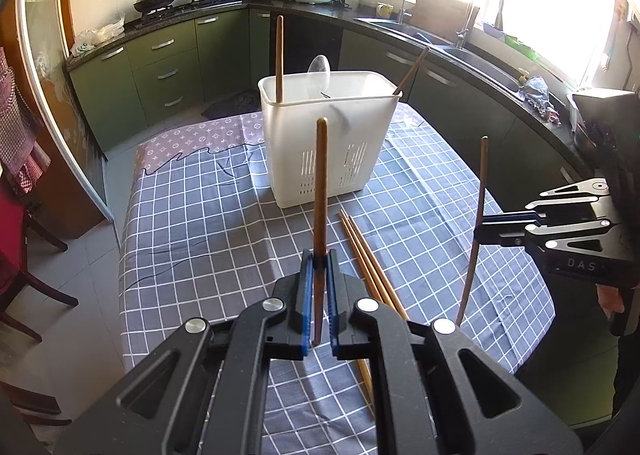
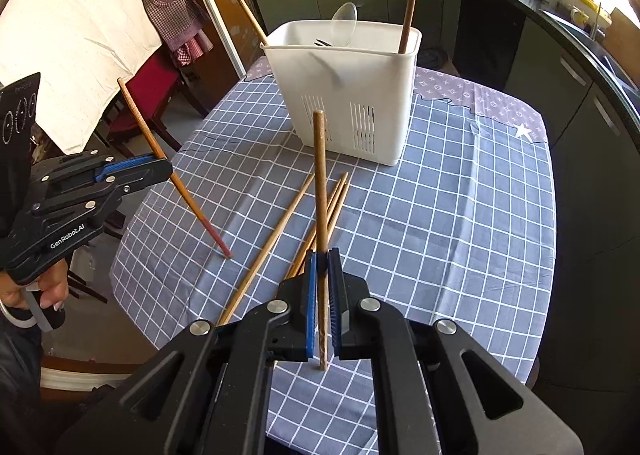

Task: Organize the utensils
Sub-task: 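Carry both upright chopsticks over the white caddy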

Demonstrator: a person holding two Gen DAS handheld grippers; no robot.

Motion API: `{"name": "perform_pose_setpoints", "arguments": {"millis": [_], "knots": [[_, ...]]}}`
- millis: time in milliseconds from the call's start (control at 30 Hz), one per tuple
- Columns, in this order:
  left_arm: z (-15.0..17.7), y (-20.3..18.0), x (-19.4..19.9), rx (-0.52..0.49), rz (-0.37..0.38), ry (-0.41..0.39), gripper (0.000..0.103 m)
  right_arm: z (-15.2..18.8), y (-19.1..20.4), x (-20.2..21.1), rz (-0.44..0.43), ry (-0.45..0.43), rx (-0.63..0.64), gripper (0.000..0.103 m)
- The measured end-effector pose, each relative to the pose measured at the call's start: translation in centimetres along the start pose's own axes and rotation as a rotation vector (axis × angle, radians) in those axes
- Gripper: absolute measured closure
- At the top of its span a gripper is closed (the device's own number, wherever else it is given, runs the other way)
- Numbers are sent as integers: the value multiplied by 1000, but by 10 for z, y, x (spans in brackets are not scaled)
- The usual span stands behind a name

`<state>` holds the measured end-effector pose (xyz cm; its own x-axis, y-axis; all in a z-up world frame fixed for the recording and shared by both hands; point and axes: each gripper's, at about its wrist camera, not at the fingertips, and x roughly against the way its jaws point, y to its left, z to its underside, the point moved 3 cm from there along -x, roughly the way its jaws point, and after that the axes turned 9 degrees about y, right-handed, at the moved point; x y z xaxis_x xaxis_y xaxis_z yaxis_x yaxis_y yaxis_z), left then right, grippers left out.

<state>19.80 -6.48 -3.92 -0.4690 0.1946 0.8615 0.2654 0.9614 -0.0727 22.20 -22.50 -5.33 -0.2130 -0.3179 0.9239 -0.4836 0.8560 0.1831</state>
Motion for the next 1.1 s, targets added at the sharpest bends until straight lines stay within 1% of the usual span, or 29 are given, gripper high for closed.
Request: {"name": "perform_pose_setpoints", "arguments": {"millis": [233, 500, 633, 767, 833, 900, 1100], "knots": [[-3, -6, -1, -17, -2, 9, 97, 4, -3, 11, 0, -27, 7, 96], [-11, -12, 7, -43, -3, -4, 97, 4, -4, 19, -12, -57, 14, 96], [-19, -14, 14, -48, -4, -14, 97, -2, -4, 29, -23, -84, 13, 96], [-34, -17, 27, -53, 4, -31, 97, -15, -2, 50, -27, -133, 22, 96], [-45, -18, 40, -53, 13, -52, 97, -24, 1, 66, -26, -168, 33, 96], [-59, -20, 56, -53, 19, -89, 97, -36, 4, 86, -24, -213, 42, 96], [-108, -28, 113, -61, 15, -265, 97, -85, 6, 147, -31, -344, 34, 96]]}}
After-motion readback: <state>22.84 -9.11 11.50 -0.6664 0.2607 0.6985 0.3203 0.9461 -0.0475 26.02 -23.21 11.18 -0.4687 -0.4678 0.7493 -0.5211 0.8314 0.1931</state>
